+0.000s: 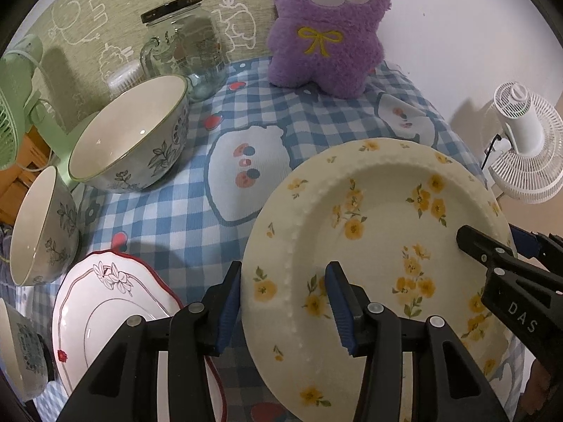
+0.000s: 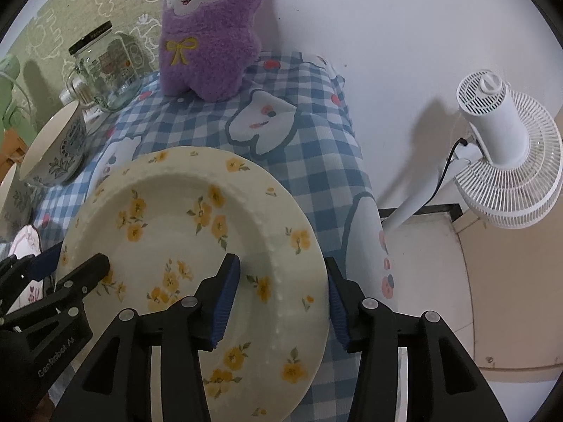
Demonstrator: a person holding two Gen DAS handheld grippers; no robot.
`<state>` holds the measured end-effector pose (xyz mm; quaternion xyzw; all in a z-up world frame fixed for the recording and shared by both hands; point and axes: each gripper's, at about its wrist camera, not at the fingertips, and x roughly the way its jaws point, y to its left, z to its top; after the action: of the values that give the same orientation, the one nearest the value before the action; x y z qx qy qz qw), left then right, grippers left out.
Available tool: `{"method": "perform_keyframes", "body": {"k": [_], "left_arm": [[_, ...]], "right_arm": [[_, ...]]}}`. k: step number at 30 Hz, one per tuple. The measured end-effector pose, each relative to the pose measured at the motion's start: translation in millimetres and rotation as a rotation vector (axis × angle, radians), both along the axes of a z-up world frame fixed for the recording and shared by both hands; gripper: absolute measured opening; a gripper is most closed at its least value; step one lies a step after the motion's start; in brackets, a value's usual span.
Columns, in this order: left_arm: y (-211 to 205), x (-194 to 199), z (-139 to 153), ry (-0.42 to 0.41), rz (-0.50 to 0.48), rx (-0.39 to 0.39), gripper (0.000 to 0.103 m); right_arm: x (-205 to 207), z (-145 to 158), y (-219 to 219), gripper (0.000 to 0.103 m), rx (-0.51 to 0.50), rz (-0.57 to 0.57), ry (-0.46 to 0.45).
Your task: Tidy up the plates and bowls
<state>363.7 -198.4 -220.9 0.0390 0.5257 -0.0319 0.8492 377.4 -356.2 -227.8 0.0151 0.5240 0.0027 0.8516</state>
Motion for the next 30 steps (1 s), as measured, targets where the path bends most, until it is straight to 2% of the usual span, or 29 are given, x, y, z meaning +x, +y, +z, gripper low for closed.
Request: {"method": "perform_keyframes", "body": {"k": [5, 11, 18, 21, 26, 30], "left_arm": [[6, -1, 3, 0.011, 0.029, -0.029, 0.044], [7, -7, 8, 0.003, 0.049, -0.021, 0.044], [7, -13, 2, 0.021, 0.035, -0.017, 0.044], [4, -16, 1, 0.002, 0.013, 0.006, 0.047], [3, -16, 1, 0.002, 0.011, 0.012, 0.048], [2, -16, 2, 0.0, 0.003, 0.023, 0.047]], "right_arm": [[-2, 4, -1, 0.047, 0.009, -0.013, 0.001], [-8, 8, 2, 0.047, 0.008, -0.021, 0.005], [-12, 3, 0, 0.046, 0.021, -0.036, 0.013], [-15, 1, -2, 0.047, 0.033, -0.031, 0.021], [-21, 3, 4, 0.048, -0.011, -0.025, 0.035], [-22, 3, 2, 0.048, -0.005, -0.04, 0.045]]}}
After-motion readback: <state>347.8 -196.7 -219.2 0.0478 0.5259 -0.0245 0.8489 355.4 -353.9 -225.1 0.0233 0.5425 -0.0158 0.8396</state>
